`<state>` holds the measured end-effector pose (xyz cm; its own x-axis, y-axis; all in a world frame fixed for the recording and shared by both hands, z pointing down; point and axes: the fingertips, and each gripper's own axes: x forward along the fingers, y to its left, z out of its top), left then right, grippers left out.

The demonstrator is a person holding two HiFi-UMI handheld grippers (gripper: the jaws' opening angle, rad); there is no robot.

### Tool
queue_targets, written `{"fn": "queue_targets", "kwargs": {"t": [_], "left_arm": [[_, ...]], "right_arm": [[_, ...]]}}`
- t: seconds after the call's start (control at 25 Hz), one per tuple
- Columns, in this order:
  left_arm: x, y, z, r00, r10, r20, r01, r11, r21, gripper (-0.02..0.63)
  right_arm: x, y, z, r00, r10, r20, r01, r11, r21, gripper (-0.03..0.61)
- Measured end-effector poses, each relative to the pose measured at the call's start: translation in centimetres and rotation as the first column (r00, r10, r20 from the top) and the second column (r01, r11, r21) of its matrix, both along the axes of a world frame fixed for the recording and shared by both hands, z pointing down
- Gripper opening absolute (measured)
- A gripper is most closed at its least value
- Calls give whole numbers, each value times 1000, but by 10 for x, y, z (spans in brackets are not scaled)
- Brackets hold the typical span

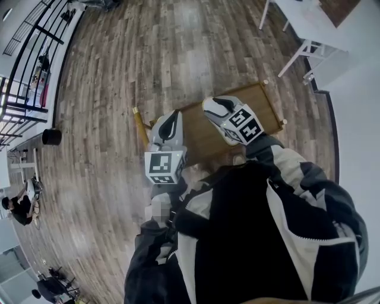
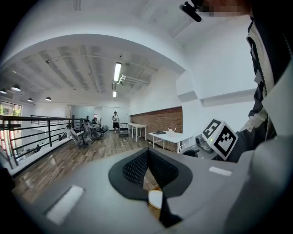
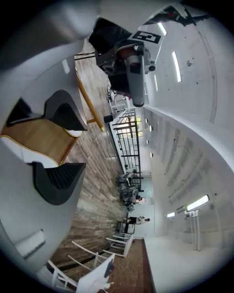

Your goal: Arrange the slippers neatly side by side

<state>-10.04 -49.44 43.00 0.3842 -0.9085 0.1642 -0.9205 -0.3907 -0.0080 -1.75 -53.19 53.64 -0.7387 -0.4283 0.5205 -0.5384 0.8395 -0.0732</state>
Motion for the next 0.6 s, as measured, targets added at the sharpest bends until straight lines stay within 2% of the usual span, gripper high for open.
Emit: {"fn": "queue_targets", "kwargs": {"t": [0.04,0.16,0.36,0.6], "left_arm": [[-1,0,2,1000,-4,-1,4,1000,-8,15],[-6,1,7,1000,-12,-4,12,999,-29,15],[-8,1,10,1000,-20,-24,19,999,-41,15],[-10,2,14,999,-41,-24,40,998,-50,15]], "right_arm": [[0,-1,13,1000,3,-12,-3,1000,-30,226],[1,-5,48,998,3,-69,-8,997,-79,253],[11,-9,111,982,21,-187,-53,984,-168,262],[45,-21,175,941,54,-334,-143,958,-250,272]]}}
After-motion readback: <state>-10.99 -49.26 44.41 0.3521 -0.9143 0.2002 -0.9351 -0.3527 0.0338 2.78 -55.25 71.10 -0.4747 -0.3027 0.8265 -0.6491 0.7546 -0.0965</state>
